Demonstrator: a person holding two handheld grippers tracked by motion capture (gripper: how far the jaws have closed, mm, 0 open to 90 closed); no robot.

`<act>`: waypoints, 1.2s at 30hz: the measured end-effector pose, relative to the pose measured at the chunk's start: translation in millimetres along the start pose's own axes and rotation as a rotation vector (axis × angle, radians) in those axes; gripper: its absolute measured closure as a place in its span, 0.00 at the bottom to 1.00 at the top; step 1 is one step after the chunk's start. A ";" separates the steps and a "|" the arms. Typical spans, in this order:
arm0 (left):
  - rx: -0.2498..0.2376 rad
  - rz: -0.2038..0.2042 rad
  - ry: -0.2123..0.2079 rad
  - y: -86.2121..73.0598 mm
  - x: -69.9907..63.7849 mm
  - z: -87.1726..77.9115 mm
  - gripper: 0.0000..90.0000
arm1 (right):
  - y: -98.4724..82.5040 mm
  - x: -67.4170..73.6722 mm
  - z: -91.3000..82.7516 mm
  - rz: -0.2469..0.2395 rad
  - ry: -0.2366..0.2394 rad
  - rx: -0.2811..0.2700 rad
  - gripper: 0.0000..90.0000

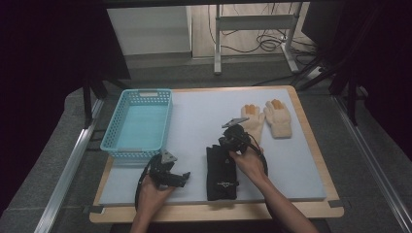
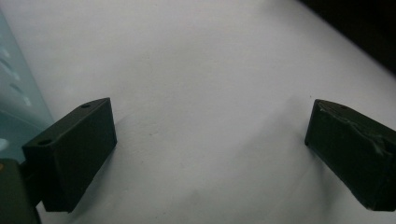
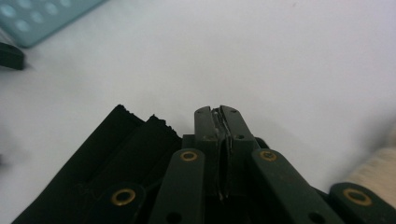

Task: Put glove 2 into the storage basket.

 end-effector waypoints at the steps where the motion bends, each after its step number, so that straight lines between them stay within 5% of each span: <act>1: 0.000 0.000 0.000 0.0 0.0 0.0 0.03 | 2.6 0.2 -4.6 -0.003 -0.006 -0.003 0.95; 8: 0.000 -0.002 0.000 0.0 -0.2 0.0 0.03 | 2.8 -12.3 -10.8 0.006 -0.057 0.007 0.94; 13: -0.001 -0.002 0.000 0.0 -0.2 0.0 0.03 | -10.1 -18.0 2.5 0.045 -0.041 0.041 0.84; 15: -0.001 -0.002 0.000 0.0 -0.2 0.0 0.03 | -14.5 -17.8 4.9 0.072 -0.011 0.037 0.72; 23: -0.001 -0.003 0.000 0.0 -0.2 0.0 0.03 | -11.7 -19.8 -24.8 0.022 0.031 -0.008 0.68; 30: 0.001 -0.005 0.002 0.1 0.2 -0.8 0.03 | -41.8 -14.9 -53.1 0.005 0.099 0.008 0.96; 36: -0.002 -0.016 0.031 -5.0 4.4 -10.4 0.03 | -74.6 -1.4 -70.2 0.009 0.162 0.030 0.98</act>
Point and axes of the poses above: each handheld gripper's, and its own axes: z roughly forward along the jaws, y roughly out of its top, x roughly to its left, the point moved 8 cm from there along z, roughly forward along the jaws, and after that the axes turned 14 degrees about -x, right-handed, at the moved point
